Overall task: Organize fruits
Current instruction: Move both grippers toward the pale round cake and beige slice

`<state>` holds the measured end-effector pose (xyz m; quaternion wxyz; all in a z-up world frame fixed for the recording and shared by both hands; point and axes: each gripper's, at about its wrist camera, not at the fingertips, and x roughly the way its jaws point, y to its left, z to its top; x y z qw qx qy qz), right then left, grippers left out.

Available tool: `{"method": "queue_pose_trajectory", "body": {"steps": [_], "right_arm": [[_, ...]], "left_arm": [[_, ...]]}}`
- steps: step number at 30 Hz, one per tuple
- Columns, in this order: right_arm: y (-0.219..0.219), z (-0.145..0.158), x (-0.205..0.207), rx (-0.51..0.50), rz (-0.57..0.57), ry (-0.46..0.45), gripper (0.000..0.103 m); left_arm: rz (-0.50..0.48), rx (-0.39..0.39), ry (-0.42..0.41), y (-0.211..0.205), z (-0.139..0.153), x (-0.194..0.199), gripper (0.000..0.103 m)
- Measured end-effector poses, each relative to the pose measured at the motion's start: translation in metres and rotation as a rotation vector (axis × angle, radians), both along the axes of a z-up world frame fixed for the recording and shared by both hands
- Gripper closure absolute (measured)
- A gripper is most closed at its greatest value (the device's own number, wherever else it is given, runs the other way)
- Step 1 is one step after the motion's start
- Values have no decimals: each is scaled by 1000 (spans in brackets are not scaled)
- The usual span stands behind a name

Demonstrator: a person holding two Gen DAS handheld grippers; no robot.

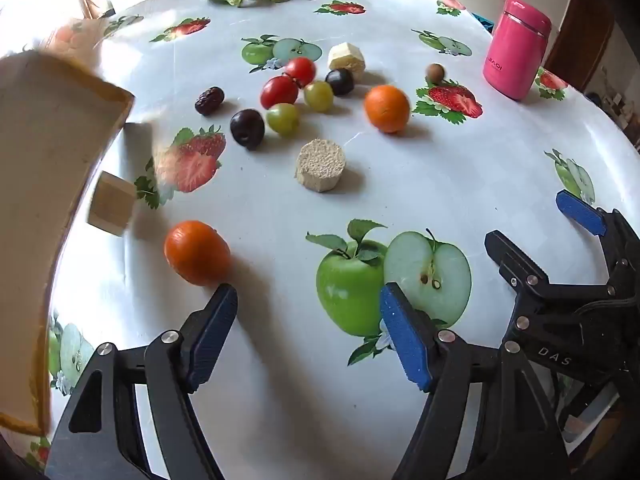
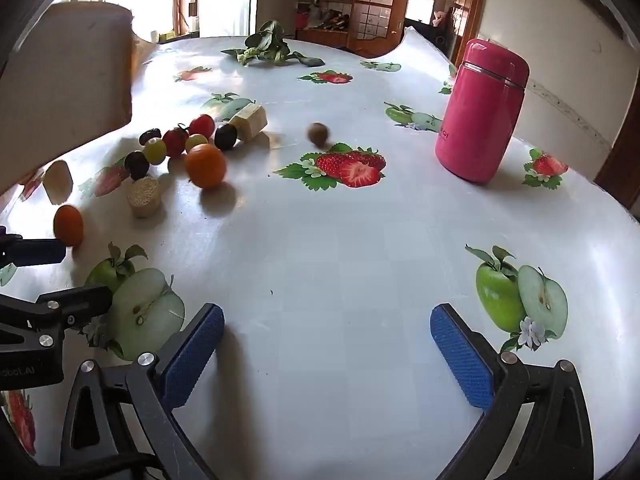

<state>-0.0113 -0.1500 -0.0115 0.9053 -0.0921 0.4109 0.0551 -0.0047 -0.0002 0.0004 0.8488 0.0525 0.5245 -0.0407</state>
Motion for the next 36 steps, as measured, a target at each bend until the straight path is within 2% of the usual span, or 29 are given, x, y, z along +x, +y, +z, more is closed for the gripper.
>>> {"method": "queue_pose_trajectory", "body": {"steps": [2,4,7,10,12,16,20,24,27,29,31,32,34,36], "right_arm": [[0,0,0,-3,0,-1,0],[0,0,0,0,-1,0,0],[9,0,0,-16,-5,5,0],[7,2,-1,-6,-5,4,0],[1,1,-1,1,0,1,0],[0,0,-1,-1,0,0,0],[0,0,0,-2,1,-1,1],[1,0,-1,-5,1,-1,0],[3,0,-1,-2,-12,-1,0],[11,2,2,-6,38,13,0],[20,9,4,6,120,83,1],[23,15,2,20,128,83,1],[23,37,-3,57,64,60,0],[21,58,-3,123,11,86,0]], "left_arm": [[14,-74,-32,20,-4,-18,29],[17,-89,-8,29,-4,-23,29],[2,-74,-20,36,-6,-43,26],[22,-127,20,48,3,-34,26],[25,-157,7,57,8,-42,26],[77,-211,35,71,19,-44,26],[168,-215,28,76,12,-66,26],[208,-194,65,92,4,-73,26],[220,-171,75,88,5,-77,26],[226,-166,68,85,12,-79,26],[234,-159,55,80,20,-82,26],[236,-154,48,77,25,-82,26],[245,-143,34,72,37,-79,26],[255,-140,11,68,49,-77,26]]}}
